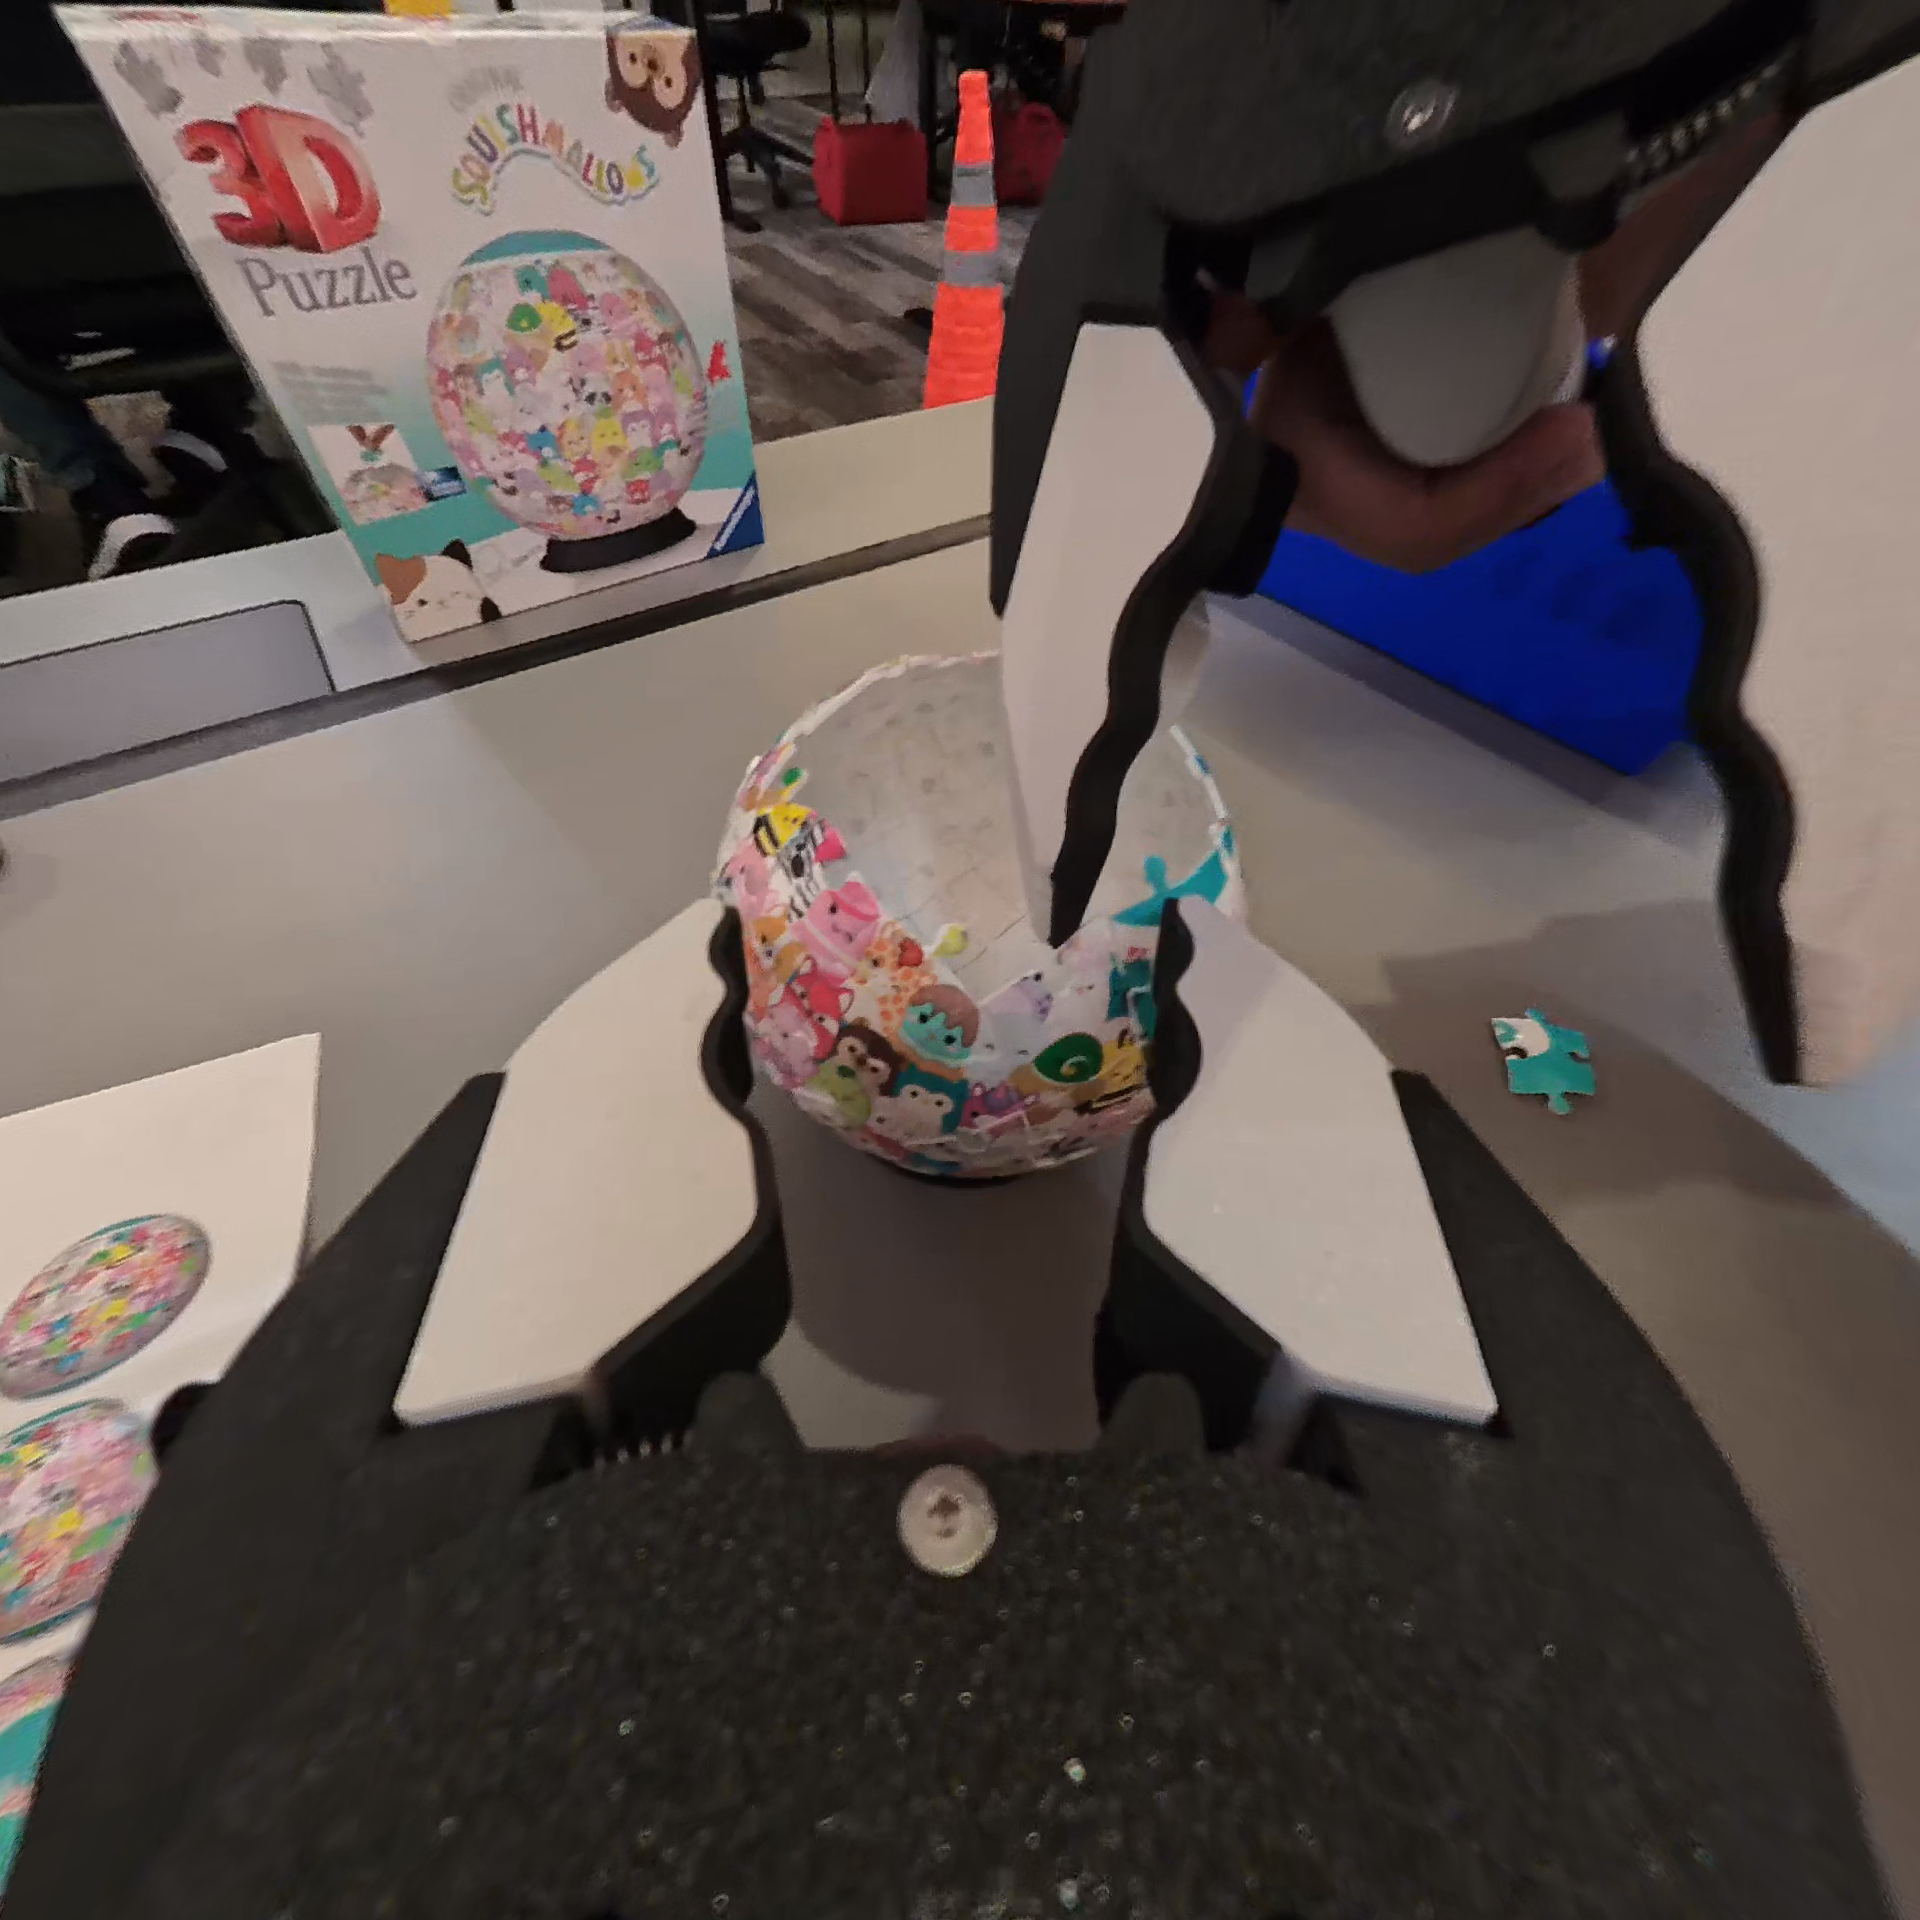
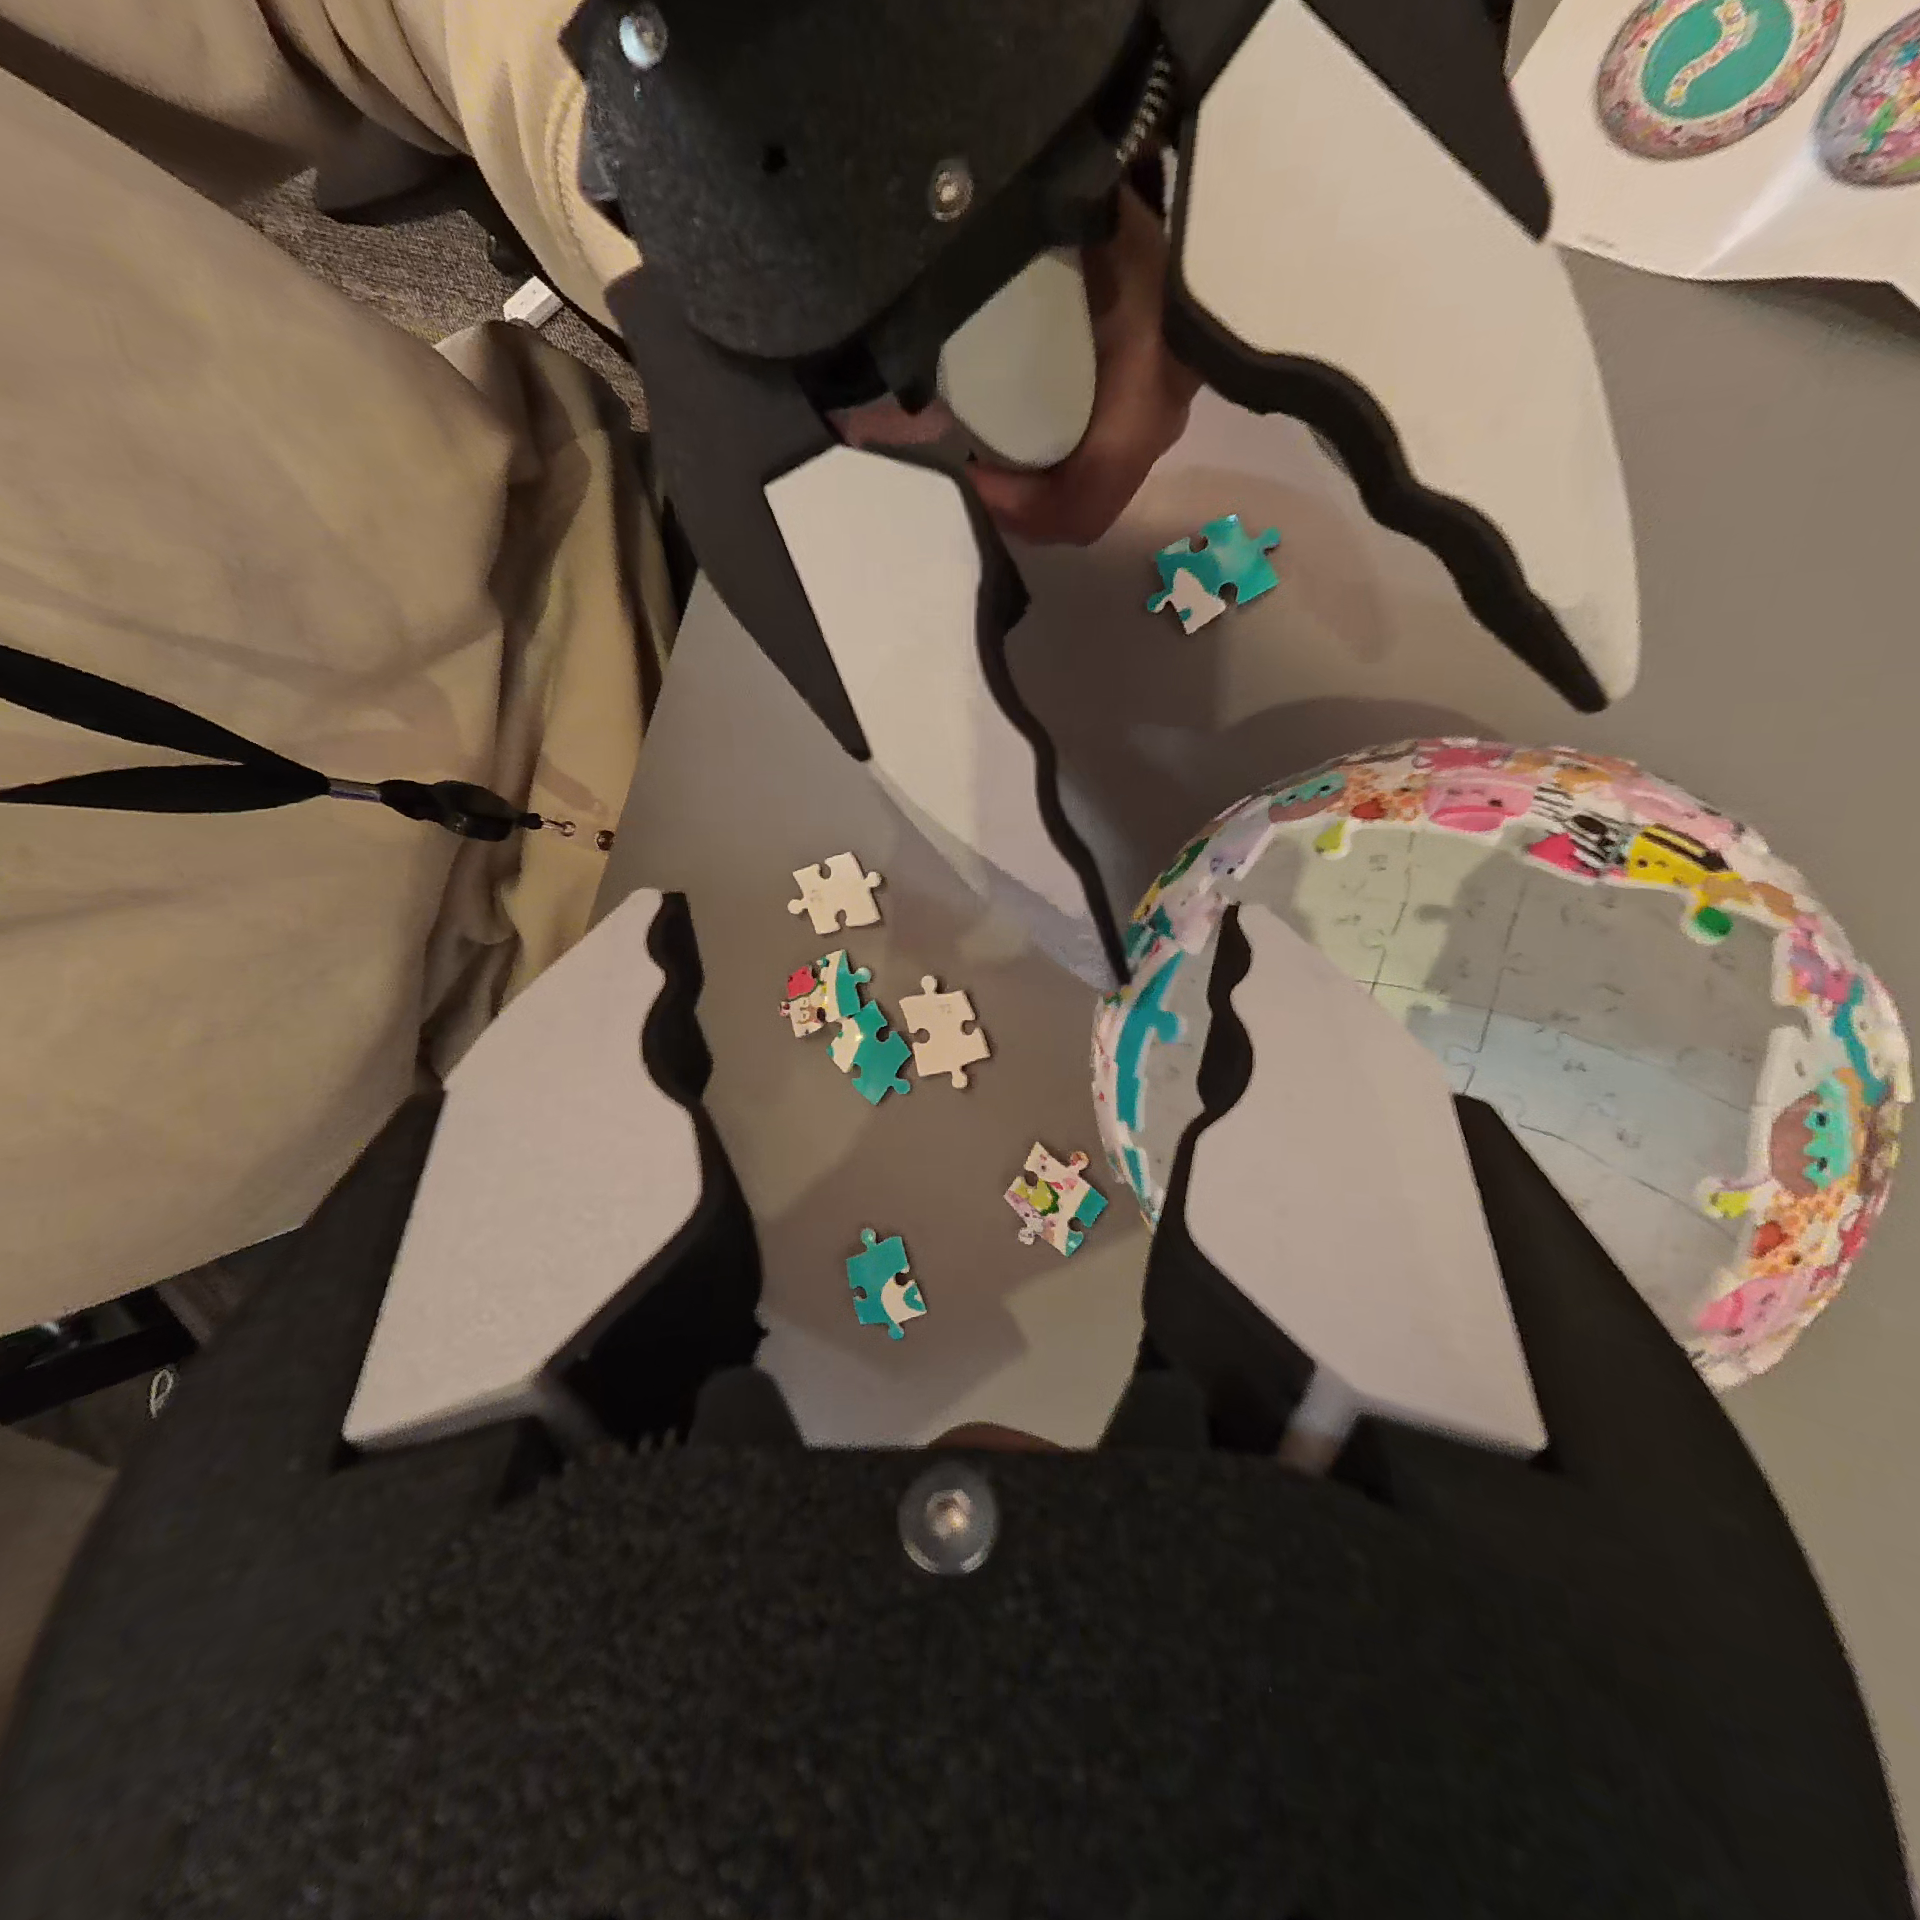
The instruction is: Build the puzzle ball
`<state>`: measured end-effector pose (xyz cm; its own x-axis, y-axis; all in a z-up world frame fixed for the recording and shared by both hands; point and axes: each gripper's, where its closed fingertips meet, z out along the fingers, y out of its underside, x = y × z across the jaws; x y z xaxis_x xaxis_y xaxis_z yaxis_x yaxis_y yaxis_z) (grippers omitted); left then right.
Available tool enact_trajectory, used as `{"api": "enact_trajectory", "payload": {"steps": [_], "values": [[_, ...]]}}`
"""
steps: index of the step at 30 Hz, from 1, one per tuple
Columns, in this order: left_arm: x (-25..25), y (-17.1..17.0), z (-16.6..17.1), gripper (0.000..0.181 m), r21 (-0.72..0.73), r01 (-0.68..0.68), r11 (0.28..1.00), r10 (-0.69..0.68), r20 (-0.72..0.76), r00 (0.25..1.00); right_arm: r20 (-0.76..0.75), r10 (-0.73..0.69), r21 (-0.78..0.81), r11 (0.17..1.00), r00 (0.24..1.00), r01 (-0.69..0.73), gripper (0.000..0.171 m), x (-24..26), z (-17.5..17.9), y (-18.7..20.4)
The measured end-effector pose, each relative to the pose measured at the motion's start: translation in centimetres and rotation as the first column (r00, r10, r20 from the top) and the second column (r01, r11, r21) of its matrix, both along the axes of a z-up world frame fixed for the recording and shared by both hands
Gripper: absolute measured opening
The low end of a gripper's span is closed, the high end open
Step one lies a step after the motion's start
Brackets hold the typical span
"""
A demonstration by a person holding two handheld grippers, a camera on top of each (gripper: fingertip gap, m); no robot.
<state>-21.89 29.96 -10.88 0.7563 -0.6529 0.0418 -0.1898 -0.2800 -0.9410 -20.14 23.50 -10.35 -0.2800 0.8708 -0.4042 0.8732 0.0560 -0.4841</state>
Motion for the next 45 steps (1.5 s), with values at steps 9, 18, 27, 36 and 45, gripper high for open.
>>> {"api": "enact_trajectory", "payload": {"steps": [9,18,27,36,45], "values": [[-0.3,0.4,-0.4,0.077,0.007,-0.019,1.000,0.020,-0.036,0.999,0.006,0.004,0.007,1.000,1.000,-0.004,0.095,0.0,-0.1,0.0],[0.0,0.0,-0.4,0.079,0.014,0.017,1.000,-0.017,-0.030,0.999,0.007,0.004,0.004,1.000,1.000,-0.004,0.094,-0.2,-0.1,-0.1],[0.1,-0.7,0.0,0.079,0.022,0.057,0.998,-0.058,0.005,0.998,0.007,0.005,0.001,1.000,1.000,-0.005,0.094,-0.1,-0.3,-0.3],[0.4,-0.7,-0.9,0.080,0.019,0.064,0.998,-0.064,-0.037,0.997,0.024,0.010,-0.002,1.000,1.000,-0.009,0.094,0.2,-0.6,-0.4],[-0.1,0.1,-0.4,0.073,0.029,0.039,0.999,-0.039,-0.019,0.999,0.021,0.013,-0.004,1.000,1.000,-0.013,0.095,0.1,-0.6,-0.5]]}}
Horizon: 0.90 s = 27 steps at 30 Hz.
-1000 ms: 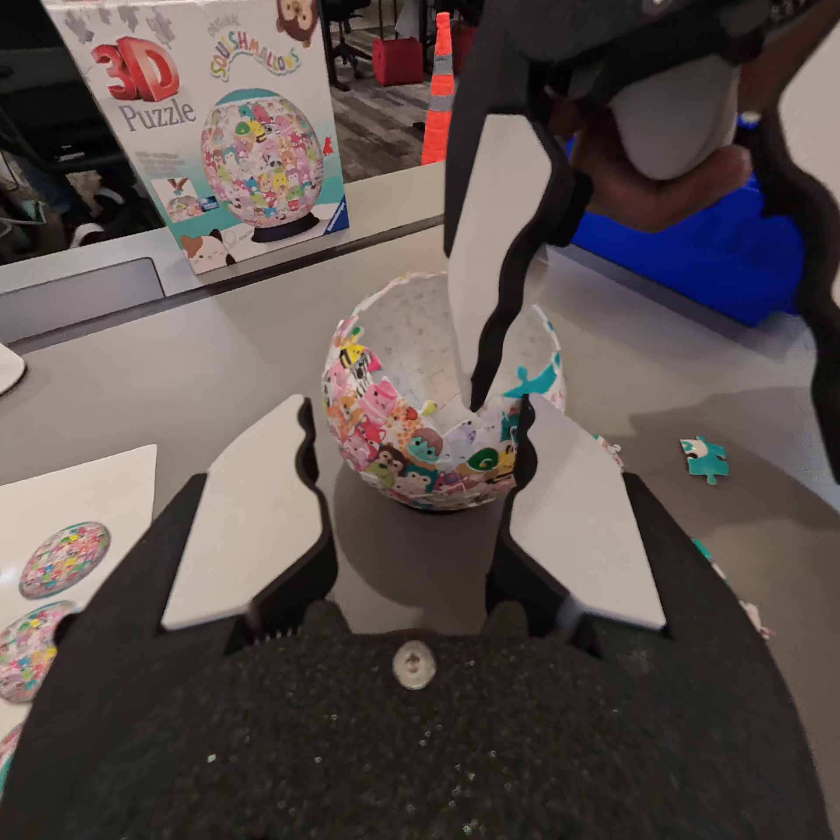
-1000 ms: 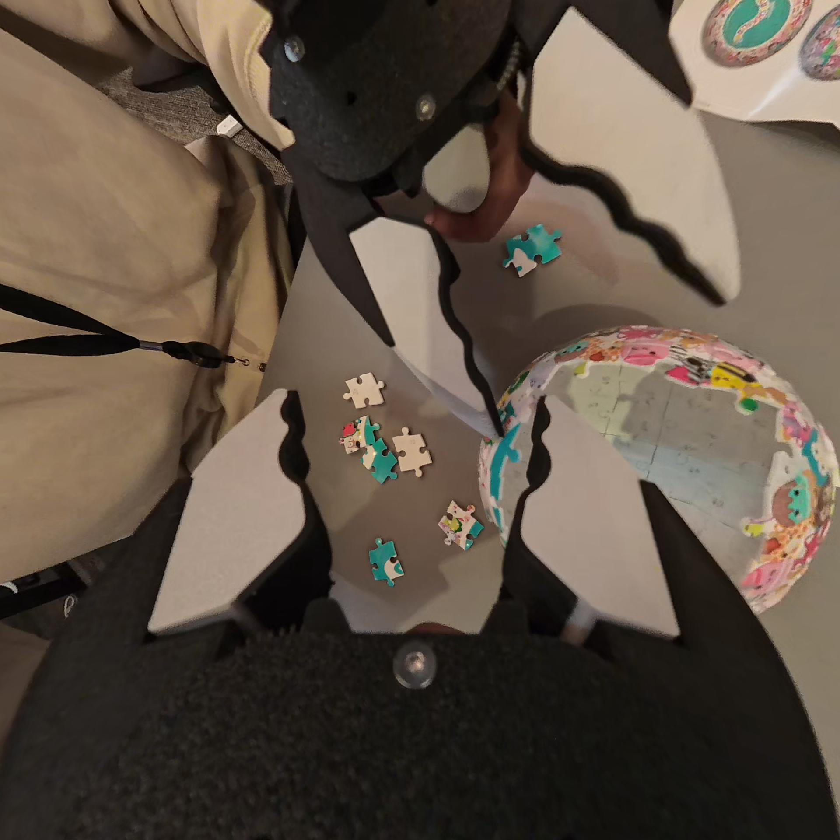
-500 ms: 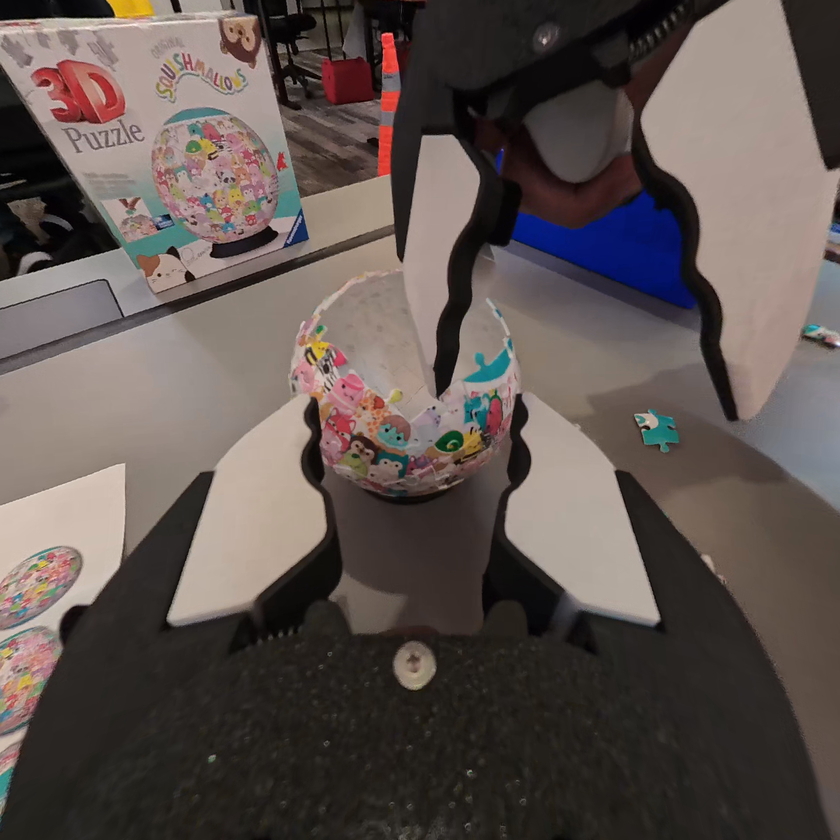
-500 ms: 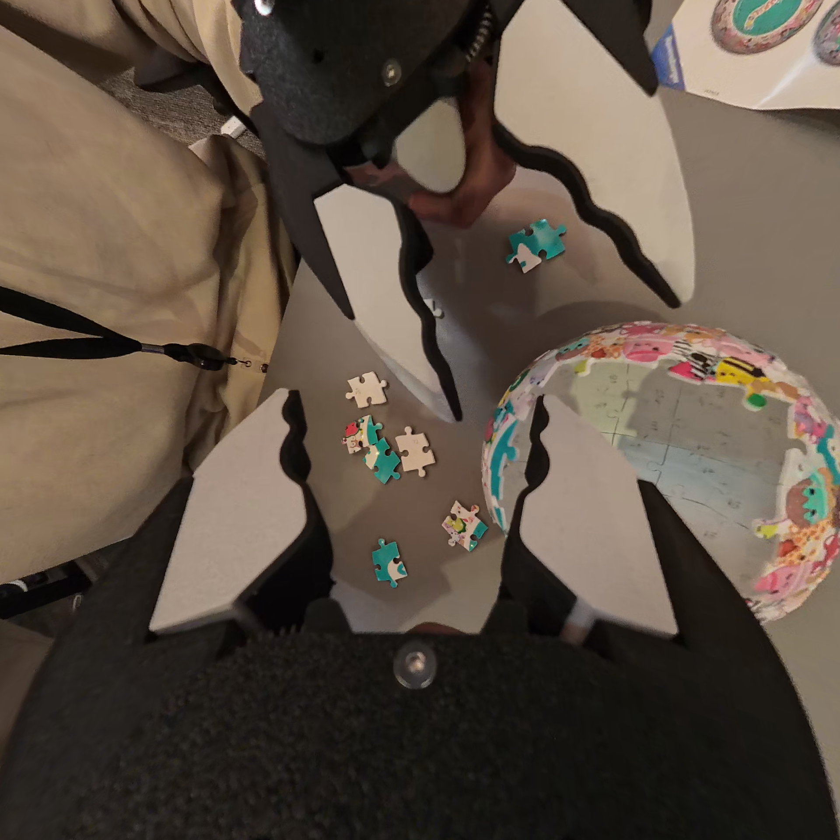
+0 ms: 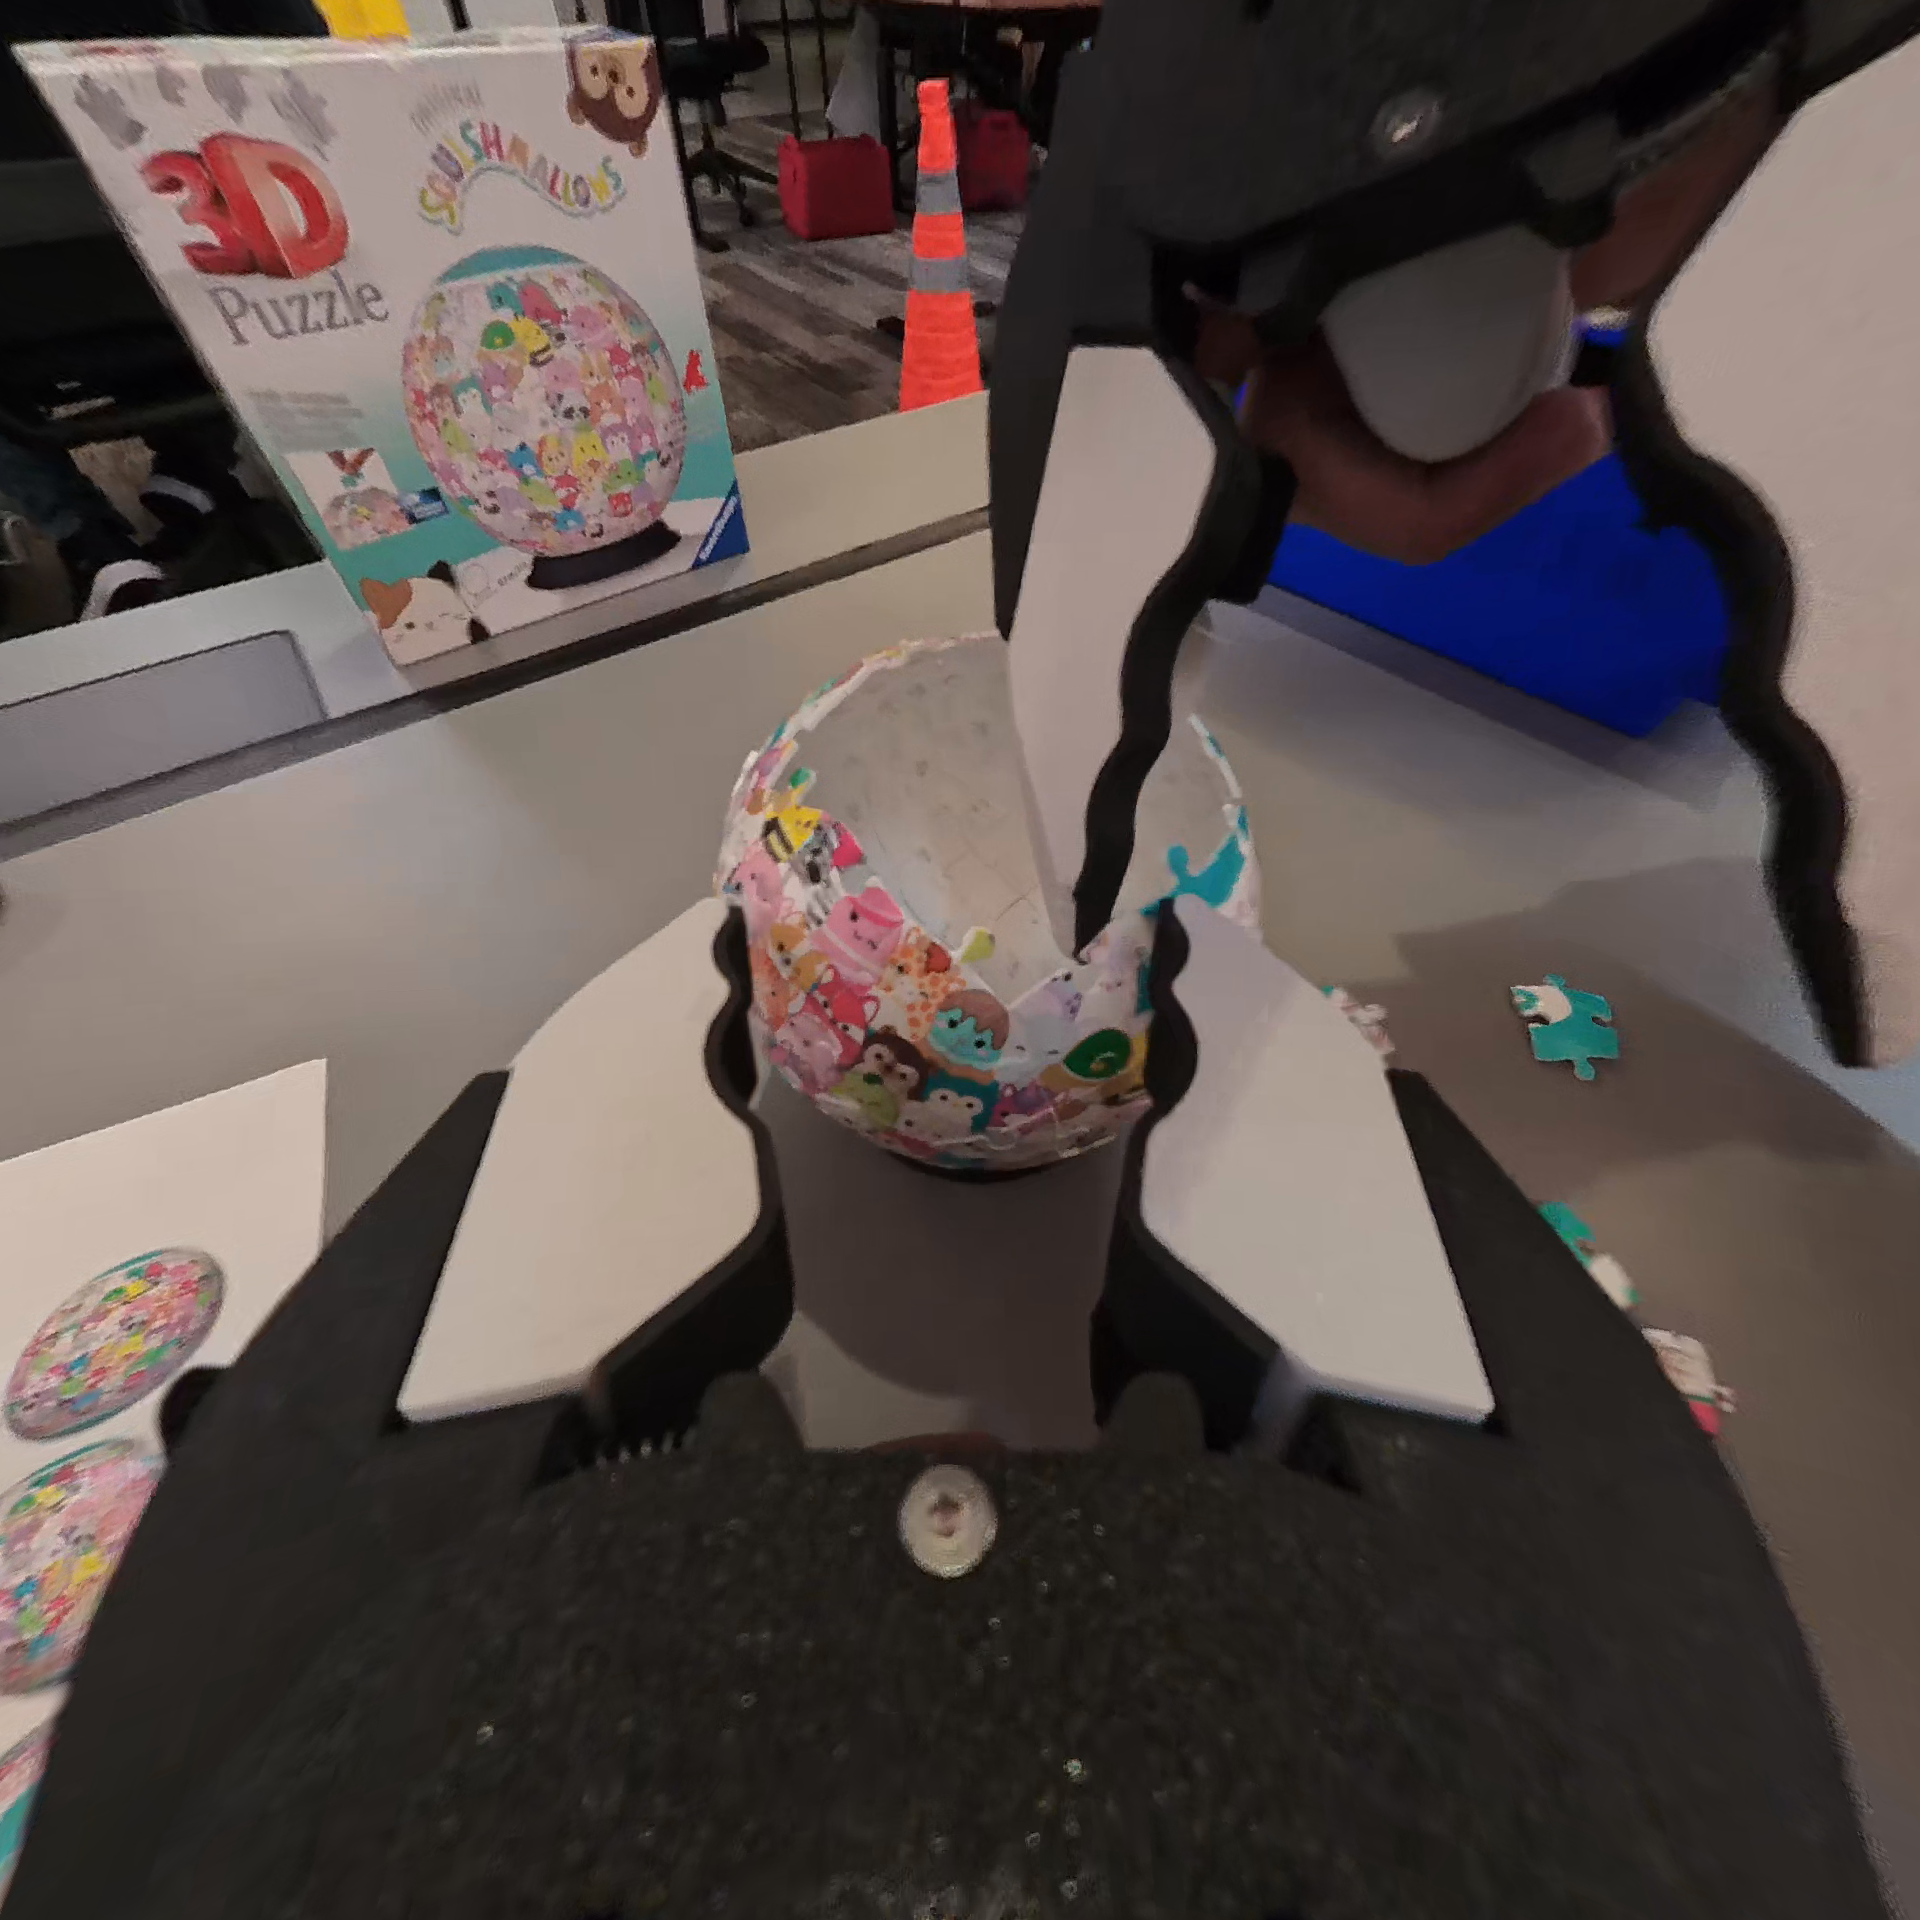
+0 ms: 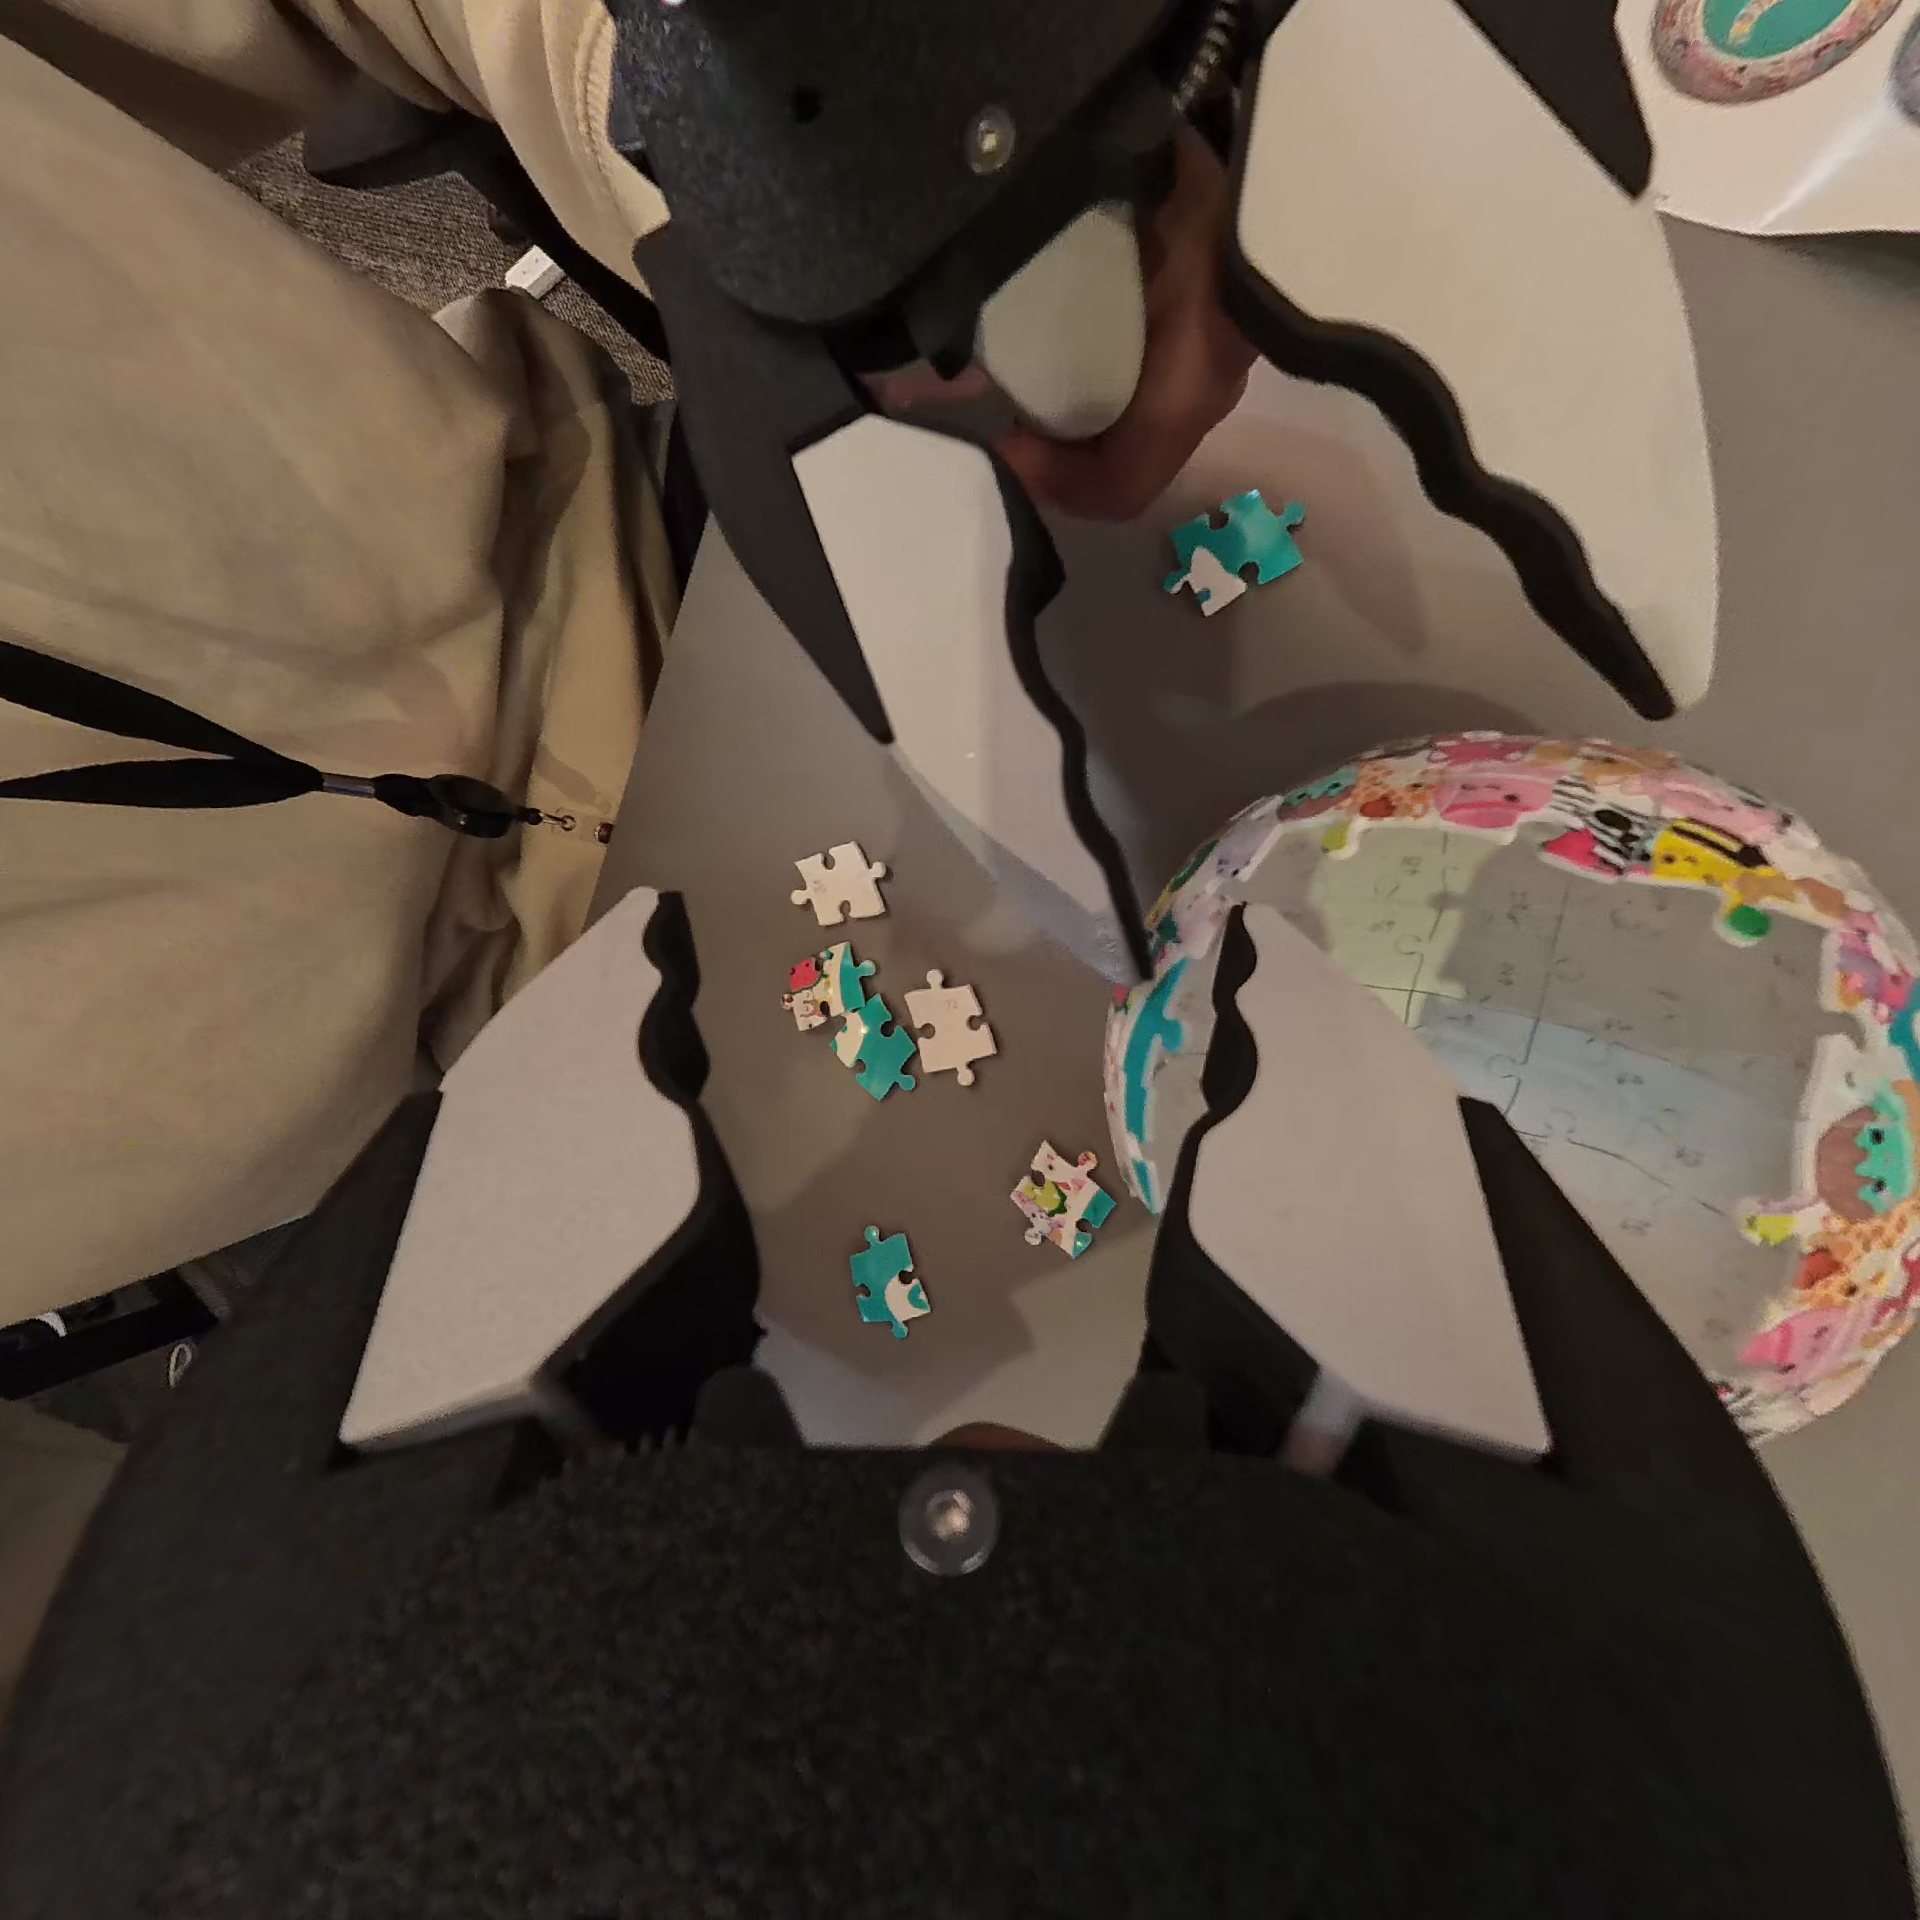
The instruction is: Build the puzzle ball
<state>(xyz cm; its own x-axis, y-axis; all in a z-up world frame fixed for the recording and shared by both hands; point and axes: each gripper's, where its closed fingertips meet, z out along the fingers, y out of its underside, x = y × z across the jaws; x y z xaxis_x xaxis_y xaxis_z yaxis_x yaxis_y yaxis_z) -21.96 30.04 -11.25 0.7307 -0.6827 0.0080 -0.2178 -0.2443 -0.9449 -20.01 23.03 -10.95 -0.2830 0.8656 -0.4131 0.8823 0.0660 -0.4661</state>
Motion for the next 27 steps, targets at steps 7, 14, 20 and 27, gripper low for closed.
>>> {"api": "enact_trajectory", "payload": {"steps": [7,14,20,27], "values": [[-0.1,0.3,-0.3,0.078,-0.005,-0.016,1.000,0.015,-0.036,0.999,0.014,0.012,0.006,1.000,1.000,-0.012,0.097,0.0,-0.2,-0.1],[-2.2,-0.1,-0.3,0.084,-0.035,-0.015,0.999,0.016,0.023,1.000,-0.021,-0.021,0.030,0.999,1.000,0.022,0.096,0.2,0.3,0.4],[-2.0,-0.8,-2.4,0.103,-0.164,0.101,0.981,-0.093,0.054,0.994,-0.204,-0.110,0.071,0.989,0.973,0.126,0.080,0.9,2.6,0.9],[0.3,-0.6,-2.9,0.110,-0.102,0.090,0.991,-0.098,-0.075,0.992,0.007,-0.058,0.143,0.988,0.998,0.056,0.098,0.9,-1.0,0.9]]}}
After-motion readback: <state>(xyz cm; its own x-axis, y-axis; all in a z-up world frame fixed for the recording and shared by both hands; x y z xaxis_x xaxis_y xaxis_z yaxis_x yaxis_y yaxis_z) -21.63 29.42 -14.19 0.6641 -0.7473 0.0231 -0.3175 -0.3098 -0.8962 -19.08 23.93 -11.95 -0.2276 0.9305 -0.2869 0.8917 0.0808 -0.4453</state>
